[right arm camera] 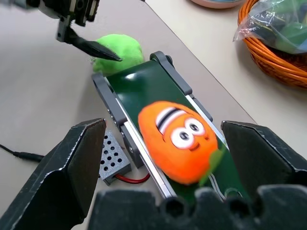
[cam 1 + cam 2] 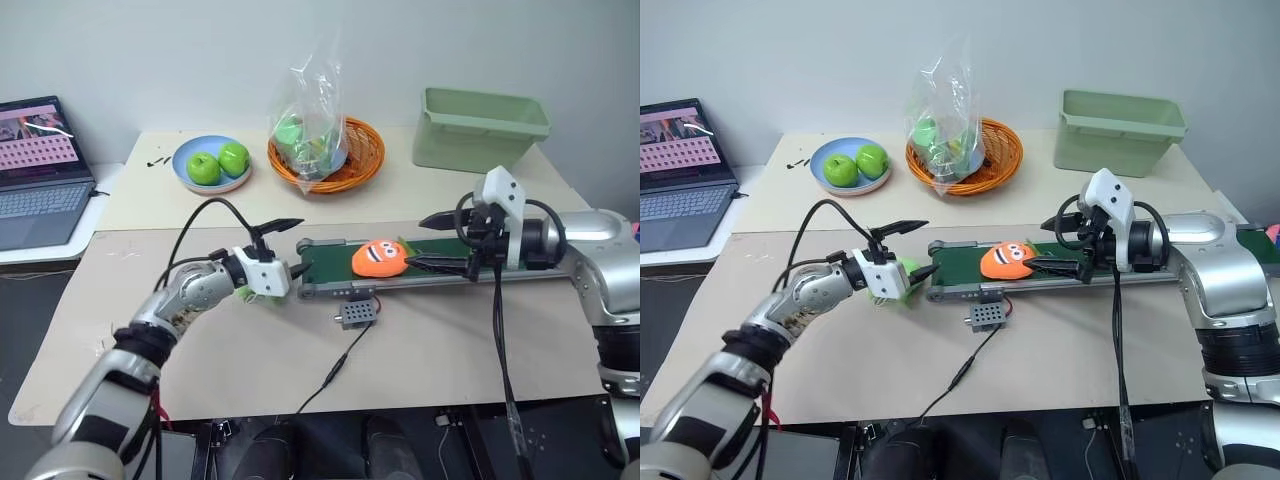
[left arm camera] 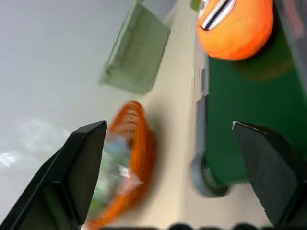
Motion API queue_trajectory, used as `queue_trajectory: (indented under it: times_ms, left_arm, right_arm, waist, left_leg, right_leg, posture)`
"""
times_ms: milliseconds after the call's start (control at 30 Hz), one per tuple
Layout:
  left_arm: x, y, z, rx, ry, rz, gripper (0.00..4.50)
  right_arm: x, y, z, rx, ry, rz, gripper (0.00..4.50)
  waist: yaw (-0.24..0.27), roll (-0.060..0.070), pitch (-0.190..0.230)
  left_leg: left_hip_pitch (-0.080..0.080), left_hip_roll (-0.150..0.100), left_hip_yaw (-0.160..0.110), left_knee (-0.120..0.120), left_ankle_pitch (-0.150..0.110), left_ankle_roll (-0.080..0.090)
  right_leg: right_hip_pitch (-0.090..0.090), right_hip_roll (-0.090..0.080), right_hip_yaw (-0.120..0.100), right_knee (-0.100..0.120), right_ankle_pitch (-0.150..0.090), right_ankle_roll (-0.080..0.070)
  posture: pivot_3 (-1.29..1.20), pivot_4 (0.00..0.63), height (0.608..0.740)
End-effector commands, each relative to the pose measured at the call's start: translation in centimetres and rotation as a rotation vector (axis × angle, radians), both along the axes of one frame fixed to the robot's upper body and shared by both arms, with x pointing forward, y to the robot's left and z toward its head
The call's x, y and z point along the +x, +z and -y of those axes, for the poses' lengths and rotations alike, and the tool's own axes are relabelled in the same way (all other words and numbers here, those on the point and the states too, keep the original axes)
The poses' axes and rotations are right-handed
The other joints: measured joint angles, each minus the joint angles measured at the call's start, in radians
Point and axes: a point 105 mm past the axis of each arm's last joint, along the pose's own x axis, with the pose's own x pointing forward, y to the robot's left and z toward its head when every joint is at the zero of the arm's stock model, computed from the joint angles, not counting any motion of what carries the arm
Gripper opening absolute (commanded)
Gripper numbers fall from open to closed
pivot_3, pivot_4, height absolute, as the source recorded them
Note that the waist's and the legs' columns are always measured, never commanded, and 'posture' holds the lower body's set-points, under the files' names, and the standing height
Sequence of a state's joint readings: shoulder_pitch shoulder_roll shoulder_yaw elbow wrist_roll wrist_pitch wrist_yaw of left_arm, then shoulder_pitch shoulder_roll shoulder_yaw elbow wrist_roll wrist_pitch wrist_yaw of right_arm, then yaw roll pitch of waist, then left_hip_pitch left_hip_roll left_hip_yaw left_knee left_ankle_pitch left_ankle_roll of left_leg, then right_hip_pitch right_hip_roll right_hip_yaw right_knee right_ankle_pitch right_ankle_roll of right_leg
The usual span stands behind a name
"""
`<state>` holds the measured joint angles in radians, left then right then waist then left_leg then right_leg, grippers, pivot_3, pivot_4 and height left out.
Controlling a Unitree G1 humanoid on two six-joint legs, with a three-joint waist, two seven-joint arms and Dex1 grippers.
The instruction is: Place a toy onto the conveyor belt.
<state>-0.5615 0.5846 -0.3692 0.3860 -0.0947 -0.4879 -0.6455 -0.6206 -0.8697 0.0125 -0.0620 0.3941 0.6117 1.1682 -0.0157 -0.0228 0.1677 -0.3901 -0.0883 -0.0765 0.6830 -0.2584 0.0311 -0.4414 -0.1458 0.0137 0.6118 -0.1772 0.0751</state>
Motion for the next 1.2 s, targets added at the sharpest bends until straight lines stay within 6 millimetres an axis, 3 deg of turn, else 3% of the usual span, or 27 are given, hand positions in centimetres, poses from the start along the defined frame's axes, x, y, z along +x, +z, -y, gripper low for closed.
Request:
queue_trajectory:
  times_ms: [33,133,233,333,467,667,900,1200]
  left_arm:
    - [-1.7,1.9,0.0,-0.192,-0.094,-0.303,4.46]
    - [-2.0,3.1,-0.7,-0.325,-0.073,-0.483,4.46]
    - [-3.4,2.6,-2.0,-0.271,-0.083,-0.624,4.46]
    - [-3.6,2.3,-4.4,-0.240,-0.002,-0.646,4.46]
    - [-3.2,4.7,-5.5,-0.321,0.027,-0.582,4.46]
    - [-3.4,6.9,-5.3,-0.409,0.014,-0.490,4.46]
    - [-3.1,6.7,-5.8,-0.430,0.019,-0.538,4.46]
    - [-3.2,7.0,-4.6,-0.470,-0.019,-0.604,4.46]
  right_arm:
    - [0.2,1.9,0.1,-0.030,0.026,0.080,4.50]
    - [0.5,2.4,-0.1,-0.028,0.036,0.096,4.50]
    - [0.9,2.8,-0.4,-0.007,0.053,0.105,4.50]
    - [1.6,2.8,-0.6,0.002,0.065,0.103,4.50]
    - [2.3,3.2,-1.1,0.006,0.089,0.117,4.50]
    - [2.7,3.3,-1.9,0.009,0.123,0.119,4.50]
    - [2.7,3.9,-2.2,0.005,0.144,0.128,4.50]
    - [2.7,3.9,-2.2,0.003,0.149,0.127,4.50]
  waist:
    - [-0.002,0.000,0.000]
    - [-0.005,0.000,0.000]
    - [-0.008,0.000,0.000]
    - [-0.021,0.000,0.000]
    - [-0.020,0.000,0.000]
    - [-0.010,0.000,0.000]
    - [-0.006,0.000,0.000]
    - [-0.003,0.000,0.000]
  left_leg:
    - [0.000,0.000,0.000,0.000,0.000,0.000]
    - [0.001,0.000,0.000,0.001,0.000,0.000]
    - [0.002,0.000,0.000,0.001,0.000,0.000]
    - [0.002,0.001,0.001,0.001,0.000,0.000]
    - [0.002,0.000,0.000,0.001,0.000,-0.001]
    - [0.002,0.000,0.000,0.001,0.000,-0.001]
    - [0.002,0.000,0.000,0.001,0.000,-0.001]
    - [0.001,0.000,0.000,0.001,0.000,-0.001]
  right_leg:
    - [0.000,0.000,0.000,0.000,0.000,0.000]
    - [0.001,0.000,0.000,0.001,0.000,0.000]
    - [0.001,0.001,0.000,0.001,0.000,0.000]
    - [0.002,0.002,0.001,0.000,0.000,0.000]
    - [0.002,0.002,0.001,0.000,0.000,0.000]
    - [0.002,0.001,0.001,-0.001,0.000,0.000]
    - [0.001,0.001,0.001,-0.001,0.000,0.000]
    - [0.001,0.001,0.001,-0.001,0.000,0.000]
  posture:
    - [0.00,0.150,0.740]
    - [0.00,0.150,0.740]
    - [0.00,0.150,0.740]
    - [0.00,0.150,0.740]
    - [0.00,0.150,0.740]
    - [0.00,0.150,0.740]
    - [0.00,0.150,0.740]
    - [0.00,0.150,0.740]
